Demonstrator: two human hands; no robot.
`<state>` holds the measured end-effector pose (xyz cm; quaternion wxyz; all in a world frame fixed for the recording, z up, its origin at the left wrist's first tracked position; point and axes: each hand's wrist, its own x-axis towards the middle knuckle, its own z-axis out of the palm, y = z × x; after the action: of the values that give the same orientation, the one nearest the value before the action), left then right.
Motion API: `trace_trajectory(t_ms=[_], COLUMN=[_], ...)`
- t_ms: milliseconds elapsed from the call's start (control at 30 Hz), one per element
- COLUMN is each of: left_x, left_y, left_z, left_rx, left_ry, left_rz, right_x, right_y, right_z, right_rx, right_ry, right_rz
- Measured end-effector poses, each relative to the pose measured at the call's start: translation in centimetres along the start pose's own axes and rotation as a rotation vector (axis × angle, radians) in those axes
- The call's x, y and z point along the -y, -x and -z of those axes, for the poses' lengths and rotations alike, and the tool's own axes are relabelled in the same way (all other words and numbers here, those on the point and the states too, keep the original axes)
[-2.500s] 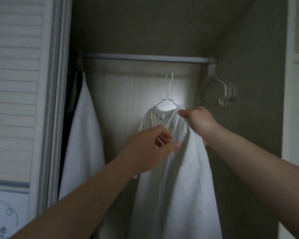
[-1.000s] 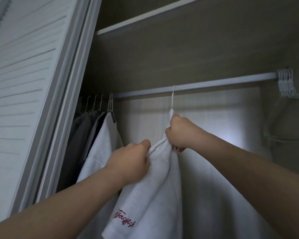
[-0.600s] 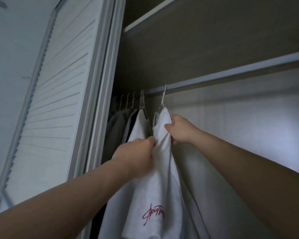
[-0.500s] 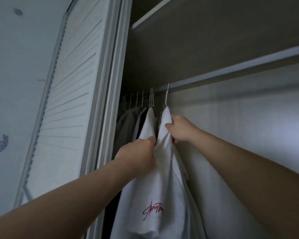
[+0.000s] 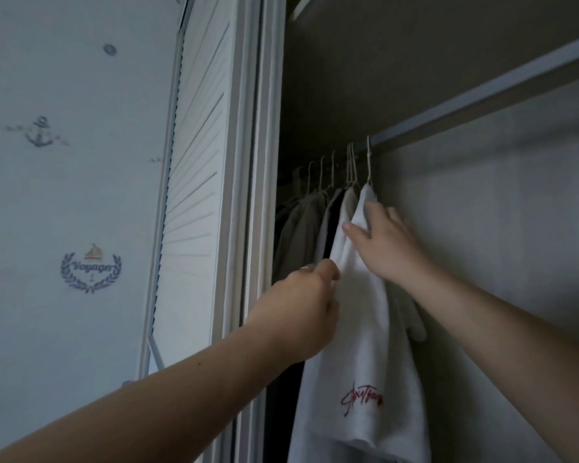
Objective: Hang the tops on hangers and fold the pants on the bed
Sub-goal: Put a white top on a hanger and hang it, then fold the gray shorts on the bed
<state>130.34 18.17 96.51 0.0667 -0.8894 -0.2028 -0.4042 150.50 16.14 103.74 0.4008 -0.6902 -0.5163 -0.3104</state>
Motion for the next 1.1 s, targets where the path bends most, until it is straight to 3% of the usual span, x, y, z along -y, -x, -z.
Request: trace_trajectory(t_ms=[167, 500, 800, 1100], left_x=[2.1, 9.1, 14.1, 13.5], left_y=[5.2, 21.9, 47.8, 77.1], left_z=[3.6, 15.0, 28.5, 41.3], left_rx=[-0.18, -0.105, 0.001, 0.117], left_ry=[-0.26, -0.477, -0.583, -0.654], left_rz=[-0.094, 0.198, 0.449, 0.919], right_x=[4.1, 20.9, 41.7, 63.8], right_y=[5.3, 18.0, 35.6, 53.2], right_z=[0.4, 0.9, -0.4, -3.5], right_rx=[-0.026, 0.128, 0.376, 0.686], right_ry=[0.071, -0.007, -0.143, -0.379], right_rz=[0.17, 0.408, 0.575, 0.87])
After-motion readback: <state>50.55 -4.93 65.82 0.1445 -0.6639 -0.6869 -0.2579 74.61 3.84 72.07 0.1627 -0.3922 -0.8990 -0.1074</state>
